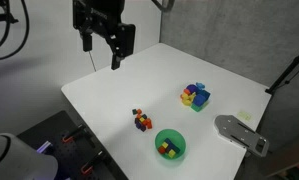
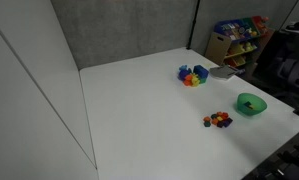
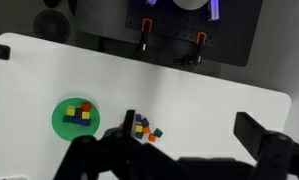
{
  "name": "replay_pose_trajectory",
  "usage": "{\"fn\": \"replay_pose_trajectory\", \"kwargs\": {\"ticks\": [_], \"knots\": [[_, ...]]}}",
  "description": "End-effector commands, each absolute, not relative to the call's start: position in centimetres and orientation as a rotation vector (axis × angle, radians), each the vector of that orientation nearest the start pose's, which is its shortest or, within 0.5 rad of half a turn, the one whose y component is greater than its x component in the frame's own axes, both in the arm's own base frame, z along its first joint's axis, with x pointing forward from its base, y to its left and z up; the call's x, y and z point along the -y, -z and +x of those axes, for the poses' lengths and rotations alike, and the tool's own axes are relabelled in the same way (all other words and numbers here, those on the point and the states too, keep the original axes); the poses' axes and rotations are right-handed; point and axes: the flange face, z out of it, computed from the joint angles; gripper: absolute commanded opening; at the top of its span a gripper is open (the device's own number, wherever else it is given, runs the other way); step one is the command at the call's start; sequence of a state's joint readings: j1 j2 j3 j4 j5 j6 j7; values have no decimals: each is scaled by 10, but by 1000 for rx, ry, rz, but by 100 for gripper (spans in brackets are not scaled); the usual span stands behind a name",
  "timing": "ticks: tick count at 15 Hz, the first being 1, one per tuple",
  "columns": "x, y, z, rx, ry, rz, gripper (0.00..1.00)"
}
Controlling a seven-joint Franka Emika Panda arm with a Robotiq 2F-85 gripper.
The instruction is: Put a small orange block in the bowl
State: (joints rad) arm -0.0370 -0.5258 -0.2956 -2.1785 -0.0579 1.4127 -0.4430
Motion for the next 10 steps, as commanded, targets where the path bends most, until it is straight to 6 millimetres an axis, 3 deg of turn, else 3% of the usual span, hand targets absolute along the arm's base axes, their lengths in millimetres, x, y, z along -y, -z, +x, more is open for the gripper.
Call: {"fn": "replay_pose_trajectory", "kwargs": {"ticks": [1, 4, 10], "knots": [[146, -564, 339, 244, -310, -2940, 100], [146, -565, 339, 245, -309, -2941, 100], [125, -557, 369, 275, -246, -2998, 100]]}}
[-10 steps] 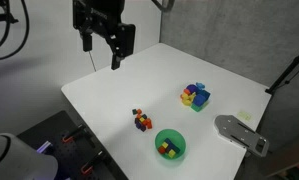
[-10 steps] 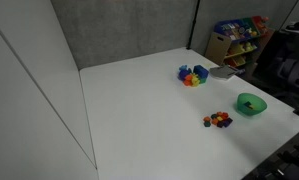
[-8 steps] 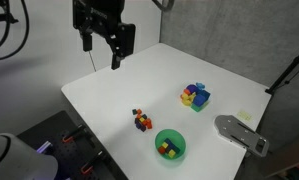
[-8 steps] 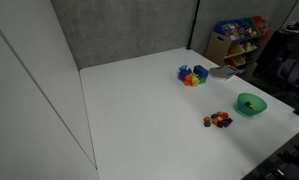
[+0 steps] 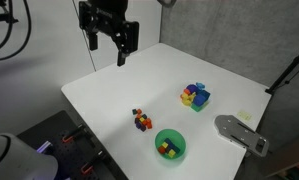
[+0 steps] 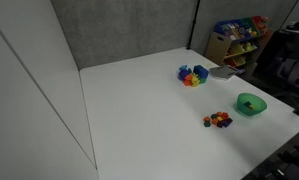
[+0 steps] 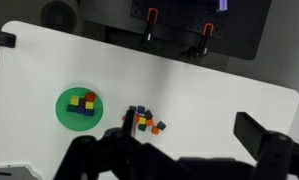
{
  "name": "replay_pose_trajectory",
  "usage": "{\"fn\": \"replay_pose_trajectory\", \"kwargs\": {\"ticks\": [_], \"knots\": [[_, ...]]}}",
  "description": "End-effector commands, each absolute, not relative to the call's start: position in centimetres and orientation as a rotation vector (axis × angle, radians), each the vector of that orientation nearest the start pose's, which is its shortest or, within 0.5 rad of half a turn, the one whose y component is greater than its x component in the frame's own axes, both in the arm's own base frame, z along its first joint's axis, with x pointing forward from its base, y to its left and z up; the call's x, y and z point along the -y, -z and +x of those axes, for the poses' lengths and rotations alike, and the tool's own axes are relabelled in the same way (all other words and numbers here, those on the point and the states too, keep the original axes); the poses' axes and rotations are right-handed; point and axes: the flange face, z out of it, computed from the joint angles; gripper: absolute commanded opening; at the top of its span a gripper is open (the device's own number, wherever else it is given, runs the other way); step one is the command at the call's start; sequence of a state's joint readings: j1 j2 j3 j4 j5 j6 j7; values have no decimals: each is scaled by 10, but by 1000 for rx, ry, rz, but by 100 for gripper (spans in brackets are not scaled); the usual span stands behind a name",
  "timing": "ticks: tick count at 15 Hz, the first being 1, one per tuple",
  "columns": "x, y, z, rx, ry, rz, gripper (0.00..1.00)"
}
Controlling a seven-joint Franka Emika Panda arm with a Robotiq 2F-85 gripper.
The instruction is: Put a small orange block in the bowl
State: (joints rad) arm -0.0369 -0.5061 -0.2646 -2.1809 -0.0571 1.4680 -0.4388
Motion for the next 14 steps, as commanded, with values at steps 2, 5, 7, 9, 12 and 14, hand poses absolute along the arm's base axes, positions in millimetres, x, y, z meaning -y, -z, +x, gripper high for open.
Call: {"fn": "replay_pose_trajectory", "kwargs": {"ticks": [2, 5, 7, 9, 12, 14], "knots": [[117, -551, 383, 285, -237, -3020, 100], [105, -536, 405, 295, -229, -3029, 100], [96, -520, 420, 299, -214, -3037, 100], [86, -502, 435, 293, -199, -3047, 100], [70, -470, 455, 262, -161, -3075, 100], [59, -447, 466, 225, -111, -3102, 100]]}}
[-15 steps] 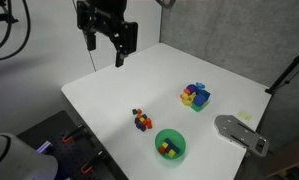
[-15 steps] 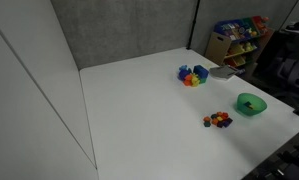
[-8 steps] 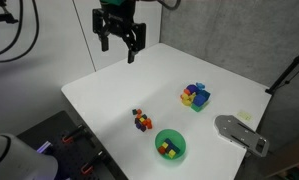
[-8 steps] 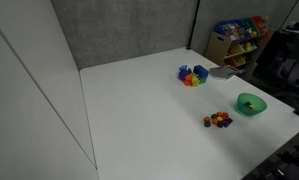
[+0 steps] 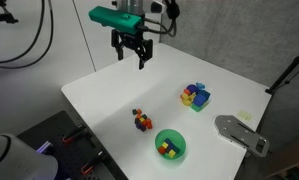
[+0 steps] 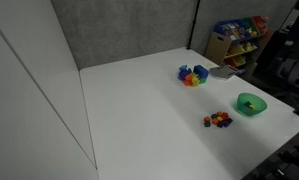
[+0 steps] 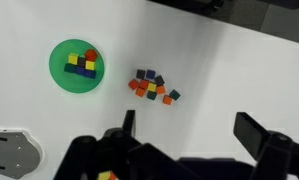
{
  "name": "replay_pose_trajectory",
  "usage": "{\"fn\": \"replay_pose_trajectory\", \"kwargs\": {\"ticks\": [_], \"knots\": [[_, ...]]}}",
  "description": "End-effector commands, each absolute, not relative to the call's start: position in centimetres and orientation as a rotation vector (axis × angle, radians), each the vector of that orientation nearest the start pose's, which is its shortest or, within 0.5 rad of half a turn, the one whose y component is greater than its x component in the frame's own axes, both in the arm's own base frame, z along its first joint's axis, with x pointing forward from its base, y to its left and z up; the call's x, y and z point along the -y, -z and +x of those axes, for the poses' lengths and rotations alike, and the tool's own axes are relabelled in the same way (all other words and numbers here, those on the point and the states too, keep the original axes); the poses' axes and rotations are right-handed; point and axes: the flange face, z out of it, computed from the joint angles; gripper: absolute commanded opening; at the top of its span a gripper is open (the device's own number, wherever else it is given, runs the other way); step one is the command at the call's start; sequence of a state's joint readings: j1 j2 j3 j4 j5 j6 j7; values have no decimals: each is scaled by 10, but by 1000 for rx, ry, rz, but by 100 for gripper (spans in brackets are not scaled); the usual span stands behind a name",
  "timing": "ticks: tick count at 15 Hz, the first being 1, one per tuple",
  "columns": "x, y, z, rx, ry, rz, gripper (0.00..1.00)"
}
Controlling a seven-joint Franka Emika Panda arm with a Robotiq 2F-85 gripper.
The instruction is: Put a small orange block in the bowl
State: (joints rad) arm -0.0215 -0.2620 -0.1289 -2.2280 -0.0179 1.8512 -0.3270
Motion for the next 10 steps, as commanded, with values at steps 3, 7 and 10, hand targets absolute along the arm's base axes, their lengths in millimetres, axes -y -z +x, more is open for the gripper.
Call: {"fn": "replay_pose_trajectory", "kwargs": {"ticks": [3, 7, 10], "knots": [[43, -406, 477, 166, -53, -3125, 100], [31, -359, 487, 122, -67, -3130, 100], [33, -357, 484, 169, -100, -3137, 100]]}}
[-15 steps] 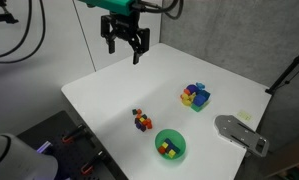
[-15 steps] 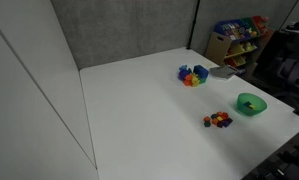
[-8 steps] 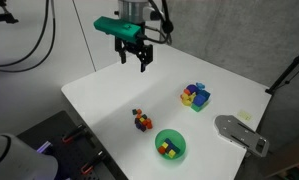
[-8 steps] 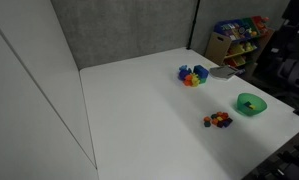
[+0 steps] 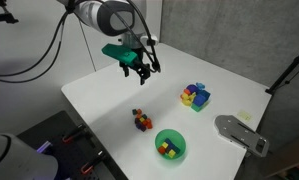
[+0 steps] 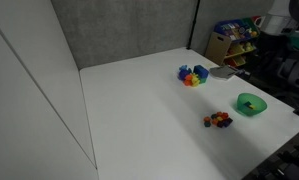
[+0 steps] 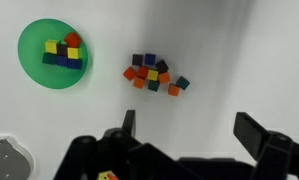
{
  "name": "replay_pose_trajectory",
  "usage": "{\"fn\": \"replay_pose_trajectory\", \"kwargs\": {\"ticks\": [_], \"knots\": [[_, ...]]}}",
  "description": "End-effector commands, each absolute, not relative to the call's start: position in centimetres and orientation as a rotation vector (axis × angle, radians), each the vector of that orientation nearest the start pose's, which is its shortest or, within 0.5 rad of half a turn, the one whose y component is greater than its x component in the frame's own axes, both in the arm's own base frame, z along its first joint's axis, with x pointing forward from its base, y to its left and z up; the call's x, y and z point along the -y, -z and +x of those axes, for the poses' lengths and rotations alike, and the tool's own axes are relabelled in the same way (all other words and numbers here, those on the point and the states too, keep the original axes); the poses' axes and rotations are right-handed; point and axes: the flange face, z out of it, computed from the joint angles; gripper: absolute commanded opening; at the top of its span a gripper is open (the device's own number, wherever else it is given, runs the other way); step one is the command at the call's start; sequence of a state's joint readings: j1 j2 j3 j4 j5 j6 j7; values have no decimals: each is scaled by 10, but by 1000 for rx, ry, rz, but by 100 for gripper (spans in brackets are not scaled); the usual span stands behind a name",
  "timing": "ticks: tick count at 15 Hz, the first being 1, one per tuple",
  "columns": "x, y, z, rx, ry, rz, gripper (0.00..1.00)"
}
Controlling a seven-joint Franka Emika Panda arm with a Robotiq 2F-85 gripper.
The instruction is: Put a small orange block in the bowl
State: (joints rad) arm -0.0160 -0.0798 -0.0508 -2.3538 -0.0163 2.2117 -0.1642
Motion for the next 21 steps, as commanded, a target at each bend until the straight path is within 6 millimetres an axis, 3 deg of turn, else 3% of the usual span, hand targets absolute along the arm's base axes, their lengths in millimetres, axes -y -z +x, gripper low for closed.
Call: {"fn": "replay_pose_trajectory", "kwargs": {"ticks": [1, 3, 6, 11, 21], "knots": [[33, -358, 484, 169, -98, -3137, 100], [33, -361, 483, 168, -88, -3138, 100], [27, -335, 497, 159, -77, -3146, 100], [11, -277, 521, 160, -95, -3120, 100], [-13, -155, 554, -114, -41, -3075, 100]]}}
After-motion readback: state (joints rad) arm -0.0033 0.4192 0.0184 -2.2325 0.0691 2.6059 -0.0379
